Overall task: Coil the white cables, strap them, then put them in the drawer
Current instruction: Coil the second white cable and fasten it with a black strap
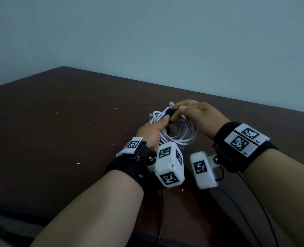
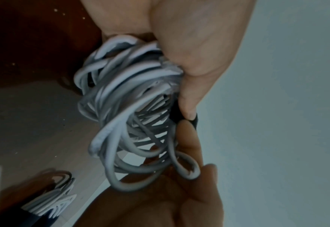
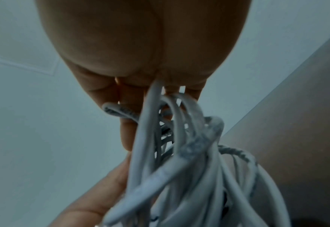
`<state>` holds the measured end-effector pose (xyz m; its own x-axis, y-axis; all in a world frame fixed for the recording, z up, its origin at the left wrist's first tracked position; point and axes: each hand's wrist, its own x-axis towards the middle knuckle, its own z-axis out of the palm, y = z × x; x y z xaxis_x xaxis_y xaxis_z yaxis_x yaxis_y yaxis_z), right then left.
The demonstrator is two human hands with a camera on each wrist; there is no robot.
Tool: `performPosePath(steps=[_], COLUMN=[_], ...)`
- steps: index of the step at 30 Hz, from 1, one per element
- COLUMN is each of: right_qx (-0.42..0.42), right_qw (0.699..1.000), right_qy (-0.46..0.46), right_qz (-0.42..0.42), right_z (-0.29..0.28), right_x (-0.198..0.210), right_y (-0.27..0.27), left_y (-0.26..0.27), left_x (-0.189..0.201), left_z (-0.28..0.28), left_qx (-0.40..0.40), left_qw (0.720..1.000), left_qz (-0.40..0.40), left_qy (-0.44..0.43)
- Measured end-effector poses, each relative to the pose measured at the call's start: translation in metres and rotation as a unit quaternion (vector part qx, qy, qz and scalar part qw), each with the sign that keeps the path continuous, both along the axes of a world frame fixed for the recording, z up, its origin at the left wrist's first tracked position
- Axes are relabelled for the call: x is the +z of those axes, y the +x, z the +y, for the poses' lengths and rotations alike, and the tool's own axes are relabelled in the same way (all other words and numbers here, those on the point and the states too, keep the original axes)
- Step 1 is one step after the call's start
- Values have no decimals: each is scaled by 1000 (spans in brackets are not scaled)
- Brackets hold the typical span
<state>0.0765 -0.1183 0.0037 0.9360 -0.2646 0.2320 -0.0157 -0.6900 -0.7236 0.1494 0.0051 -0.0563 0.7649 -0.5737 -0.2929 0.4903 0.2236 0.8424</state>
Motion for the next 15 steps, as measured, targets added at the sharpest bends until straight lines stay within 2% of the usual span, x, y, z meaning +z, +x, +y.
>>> performPosePath(steps=[5,9,11,13,15], right_qx=[1,11,10,10,-13], right_qw=[1000,998,996,988,963], right_qy=[6,62,87,153,259], right_qz=[-21,-30,-29,-35,-76], right_z=[-2,0,0,-2,-5], right_x=[-4,-1,-1,-4,-10], right_y=[0,-2,-3,-2,2], left_y=[1,2,3,3,5], left_x=[-1,3,2,1,-1], left_z=[-1,2,2,2,0], left_qx=[-8,-35,-23,-32,-46], left_qw=[1000,998,999,999,999], left_qz=[-16,-32,-38,-29,-13], left_qy=[1,33,32,18,18])
